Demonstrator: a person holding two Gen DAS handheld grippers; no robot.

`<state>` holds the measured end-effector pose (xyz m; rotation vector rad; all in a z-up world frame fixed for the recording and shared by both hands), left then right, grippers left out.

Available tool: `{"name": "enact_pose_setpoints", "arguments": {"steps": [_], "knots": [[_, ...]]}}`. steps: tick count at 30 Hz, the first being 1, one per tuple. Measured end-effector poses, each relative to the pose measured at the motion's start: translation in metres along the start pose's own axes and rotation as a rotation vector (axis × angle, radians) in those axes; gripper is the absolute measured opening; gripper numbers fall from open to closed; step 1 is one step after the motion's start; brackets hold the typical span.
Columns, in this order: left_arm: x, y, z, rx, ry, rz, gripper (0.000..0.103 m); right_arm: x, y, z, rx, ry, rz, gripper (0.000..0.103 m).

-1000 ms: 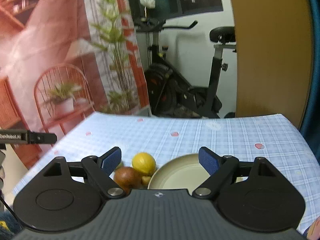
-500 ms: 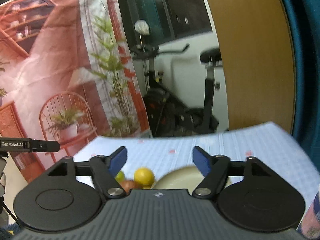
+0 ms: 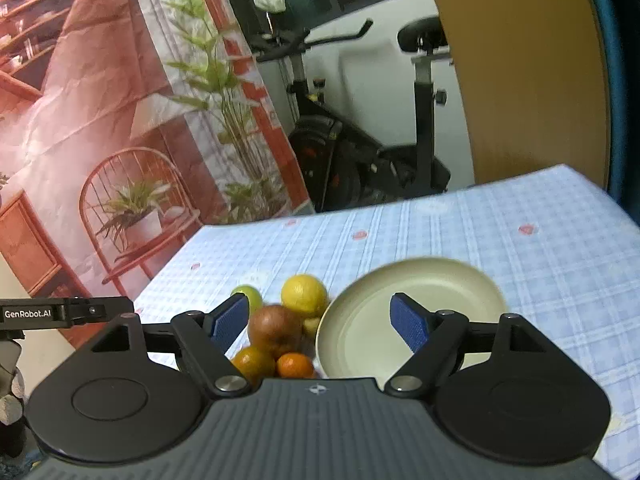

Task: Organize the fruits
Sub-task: 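Move the left tool toward the red apple beside the plate, then close the left tool fingers around the red apple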

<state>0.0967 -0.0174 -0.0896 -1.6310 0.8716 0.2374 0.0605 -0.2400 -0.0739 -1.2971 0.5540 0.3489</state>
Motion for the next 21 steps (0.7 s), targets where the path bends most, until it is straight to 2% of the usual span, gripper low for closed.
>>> {"name": "enact_pose_setpoints", "arguments": {"steps": [6, 9, 13, 17, 21], "knots": [[0.003, 0.004, 0.015, -0.01, -0.02, 0.015, 0.072, 0.014, 0.007, 0.0, -0.019, 0.001, 0.042, 0.086], [-0.001, -0.005, 0.033, -0.038, -0.048, -0.005, 0.072, 0.018, 0.002, 0.005, -0.052, 0.014, 0.028, 0.086], [-0.002, -0.018, 0.043, -0.018, -0.081, -0.014, 0.072, 0.027, -0.008, 0.015, -0.108, 0.015, -0.001, 0.086], [0.007, -0.031, 0.05, -0.003, -0.054, 0.007, 0.072, 0.041, -0.01, 0.031, -0.171, -0.011, -0.006, 0.08], [0.028, -0.039, 0.05, 0.019, -0.003, 0.045, 0.072, 0.062, -0.003, 0.049, -0.228, -0.052, 0.032, 0.073]]}}
Point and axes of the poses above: each gripper's, at about its wrist camera, not at the fingertips, and x roughly the way its jaws point, z to its left, y to its underside, the point moved 5 cm from there along x, roughly the way its jaws point, and after that the axes turned 14 degrees about y, right-handed, at the moved point
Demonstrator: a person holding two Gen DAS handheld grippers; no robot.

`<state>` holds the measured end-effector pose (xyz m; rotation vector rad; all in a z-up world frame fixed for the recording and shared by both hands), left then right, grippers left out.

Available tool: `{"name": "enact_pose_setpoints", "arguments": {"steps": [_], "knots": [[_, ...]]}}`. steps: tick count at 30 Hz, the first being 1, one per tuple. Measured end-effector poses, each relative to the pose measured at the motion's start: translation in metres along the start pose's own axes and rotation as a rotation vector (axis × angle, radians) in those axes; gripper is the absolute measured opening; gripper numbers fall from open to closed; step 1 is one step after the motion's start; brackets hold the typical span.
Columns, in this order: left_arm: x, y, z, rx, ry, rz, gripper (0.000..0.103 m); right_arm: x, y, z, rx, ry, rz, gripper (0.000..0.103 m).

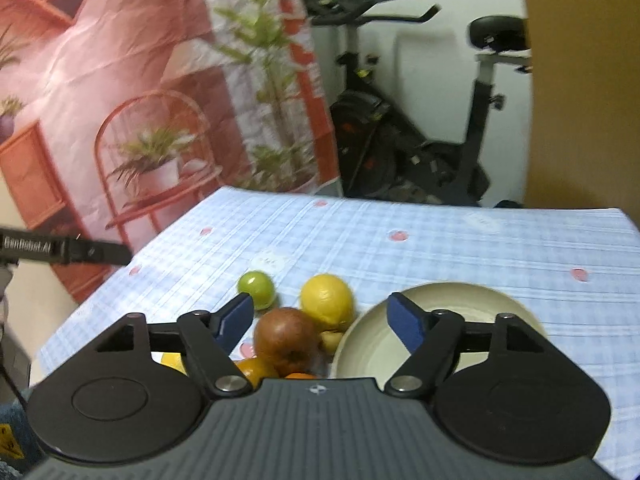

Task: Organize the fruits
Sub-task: 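Close the left tool fingers around the red apple, then lift the red apple with the left tool and carry it over the plate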

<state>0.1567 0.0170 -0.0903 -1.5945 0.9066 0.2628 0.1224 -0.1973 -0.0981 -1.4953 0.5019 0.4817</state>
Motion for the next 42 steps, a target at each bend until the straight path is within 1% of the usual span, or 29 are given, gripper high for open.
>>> {"name": "enact_pose_setpoints", "arguments": {"steps": [5, 8, 11, 17, 19, 22, 27, 31, 33, 34, 39, 42], "knots": [[0.035, -0.006, -0.007, 0.035, 0.074, 0.055, 0.072, 0.033, 0.011, 0.014, -0.026, -0.035, 0.088, 0.068], [0.055, -0.007, -0.014, 0.063, 0.133, 0.089, 0.072, 0.05, 0.016, 0.013, 0.011, -0.057, 0.148, 0.067], [0.073, -0.005, -0.021, 0.073, 0.196, 0.128, 0.072, 0.063, 0.018, 0.012, 0.044, -0.069, 0.189, 0.067], [0.105, 0.008, -0.02, -0.008, 0.295, 0.206, 0.072, 0.078, 0.02, 0.019, 0.034, -0.081, 0.241, 0.067], [0.114, 0.013, -0.019, -0.021, 0.309, 0.224, 0.072, 0.082, 0.022, 0.021, 0.037, -0.089, 0.257, 0.067], [0.122, 0.022, -0.017, -0.034, 0.331, 0.25, 0.072, 0.088, 0.024, 0.026, 0.047, -0.115, 0.284, 0.058], [0.132, 0.033, -0.014, -0.054, 0.346, 0.274, 0.072, 0.094, 0.025, 0.024, 0.083, -0.13, 0.304, 0.058], [0.139, 0.037, -0.009, -0.073, 0.36, 0.287, 0.072, 0.098, 0.026, 0.026, 0.103, -0.136, 0.32, 0.059], [0.142, 0.04, -0.008, -0.091, 0.376, 0.286, 0.069, 0.1, 0.027, 0.026, 0.114, -0.138, 0.329, 0.06], [0.141, 0.039, -0.01, -0.096, 0.393, 0.281, 0.062, 0.101, 0.027, 0.025, 0.122, -0.139, 0.332, 0.06], [0.134, 0.036, -0.019, -0.055, 0.384, 0.26, 0.061, 0.1, 0.027, 0.025, 0.149, -0.13, 0.336, 0.06], [0.123, 0.028, -0.026, -0.034, 0.391, 0.233, 0.061, 0.089, 0.023, 0.024, 0.147, -0.139, 0.301, 0.06]]}}
Point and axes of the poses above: each gripper's, at about its wrist camera, not at the fingertips, and x roughly the way its jaws point, z to its left, y to its underside, the point moved 5 cm from there along x, roughly the way its jaws point, and after that the axes turned 14 degrees about y, right-handed, at the moved point
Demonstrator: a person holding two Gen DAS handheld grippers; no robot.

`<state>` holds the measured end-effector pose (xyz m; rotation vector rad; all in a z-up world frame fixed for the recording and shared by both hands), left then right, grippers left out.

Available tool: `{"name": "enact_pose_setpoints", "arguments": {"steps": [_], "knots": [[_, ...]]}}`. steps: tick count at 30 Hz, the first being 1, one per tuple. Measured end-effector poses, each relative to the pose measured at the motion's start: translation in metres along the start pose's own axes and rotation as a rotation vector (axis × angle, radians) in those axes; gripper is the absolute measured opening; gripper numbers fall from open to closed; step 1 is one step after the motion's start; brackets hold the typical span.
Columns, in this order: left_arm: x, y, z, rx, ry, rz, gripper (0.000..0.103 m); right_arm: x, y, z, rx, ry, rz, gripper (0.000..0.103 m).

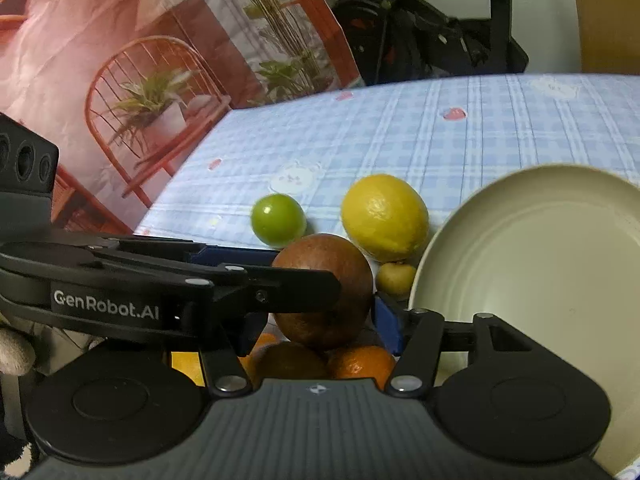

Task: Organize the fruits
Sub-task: 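Lift the red apple with the left tool and carry it over the plate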

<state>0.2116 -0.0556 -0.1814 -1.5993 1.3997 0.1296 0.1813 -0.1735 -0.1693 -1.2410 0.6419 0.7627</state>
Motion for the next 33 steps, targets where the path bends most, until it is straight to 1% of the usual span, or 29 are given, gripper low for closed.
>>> {"name": "enact_pose_setpoints", "arguments": {"steps": [4, 8, 15, 20, 22, 25, 30, 33], "knots": [[-0.007, -0.009, -0.014, 0.028, 0.0, -0.027, 0.06, -0.017, -0.004, 0.0, 0.002, -0.009, -0.048, 0.06], [0.0, -0.02, -0.031, 0.074, -0.001, -0.025, 0.06, -0.029, -0.007, -0.001, -0.023, 0.011, -0.083, 0.06], [0.029, -0.035, -0.061, 0.15, -0.01, 0.003, 0.06, -0.04, -0.01, -0.025, 0.02, 0.033, -0.107, 0.059], [0.054, -0.041, -0.074, 0.193, -0.016, 0.03, 0.06, -0.046, -0.01, -0.045, 0.032, 0.058, -0.125, 0.059], [0.068, -0.043, -0.074, 0.209, -0.022, 0.046, 0.06, -0.043, -0.012, -0.053, 0.031, 0.073, -0.127, 0.059], [0.086, -0.048, -0.069, 0.201, -0.028, 0.066, 0.059, -0.034, -0.014, -0.066, 0.018, 0.103, -0.13, 0.059], [0.103, -0.056, -0.061, 0.196, -0.043, 0.079, 0.059, -0.016, -0.017, -0.083, 0.012, 0.132, -0.131, 0.059], [0.107, -0.06, -0.054, 0.182, -0.049, 0.075, 0.059, -0.008, -0.02, -0.089, -0.001, 0.143, -0.149, 0.059]]}}
Point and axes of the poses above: each gripper's, at about its wrist camera, not at the fingertips, and x roughly the way its jaws point, z to its left, y to its underside, the point moved 5 cm from there along x, roughly the way its jaws point, and after that the axes turned 14 degrees about y, right-handed, at the moved point
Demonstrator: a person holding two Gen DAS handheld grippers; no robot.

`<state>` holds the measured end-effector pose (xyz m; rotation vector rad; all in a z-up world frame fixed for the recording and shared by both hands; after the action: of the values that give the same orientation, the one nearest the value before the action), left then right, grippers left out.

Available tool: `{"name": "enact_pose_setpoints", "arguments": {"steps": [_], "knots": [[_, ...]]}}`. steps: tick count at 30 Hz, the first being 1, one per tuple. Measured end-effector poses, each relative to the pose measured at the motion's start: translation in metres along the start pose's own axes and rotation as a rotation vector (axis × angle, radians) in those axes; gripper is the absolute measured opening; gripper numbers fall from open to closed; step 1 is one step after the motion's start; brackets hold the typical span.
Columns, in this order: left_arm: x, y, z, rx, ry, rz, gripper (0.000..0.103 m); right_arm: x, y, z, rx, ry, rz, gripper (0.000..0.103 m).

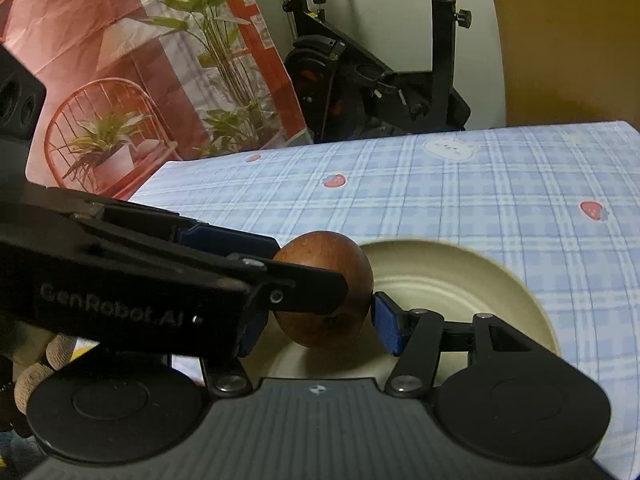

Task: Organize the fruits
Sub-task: 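Lift the red apple with the left tool and carry it over the plate, then lower the apple onto the plate and open the left tool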

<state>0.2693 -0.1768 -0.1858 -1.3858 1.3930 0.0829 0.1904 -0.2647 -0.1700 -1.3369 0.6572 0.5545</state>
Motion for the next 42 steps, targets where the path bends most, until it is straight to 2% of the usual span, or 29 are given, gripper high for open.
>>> {"name": "enact_pose_setpoints", "arguments": {"steps": [5, 15, 23, 30, 35, 39, 42], "knots": [[0.003, -0.003, -0.001, 0.012, -0.026, -0.001, 0.059, 0.009, -0.004, -0.002, -0.023, 0.005, -0.045, 0.059], [-0.001, 0.003, -0.013, 0.052, 0.017, 0.005, 0.059, 0.006, 0.005, -0.004, -0.037, 0.018, -0.044, 0.06], [0.0, 0.012, -0.024, 0.043, 0.11, 0.04, 0.059, -0.012, 0.015, -0.012, -0.066, 0.089, -0.03, 0.063], [-0.008, 0.008, -0.02, 0.007, 0.107, -0.013, 0.059, -0.02, 0.006, -0.011, -0.136, 0.154, -0.072, 0.065], [-0.021, 0.005, -0.019, 0.017, 0.086, -0.039, 0.059, -0.018, -0.003, -0.003, -0.157, 0.152, -0.092, 0.065], [-0.042, 0.005, -0.017, 0.023, 0.039, -0.076, 0.059, -0.021, -0.003, 0.002, -0.144, 0.149, -0.102, 0.065], [-0.067, 0.007, -0.01, -0.016, 0.031, -0.125, 0.059, -0.027, -0.001, 0.003, -0.111, 0.141, -0.103, 0.065]]}}
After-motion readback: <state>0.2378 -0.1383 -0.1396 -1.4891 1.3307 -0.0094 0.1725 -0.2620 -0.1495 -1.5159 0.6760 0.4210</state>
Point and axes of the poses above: each gripper's, at about its wrist camera, not at the fingertips, and x roughly the way its jaws point, z to its left, y to its underside, the point moved 5 cm from there along x, roughly the way its jaws point, and after that the axes turned 14 degrees about y, right-handed, at the moved point
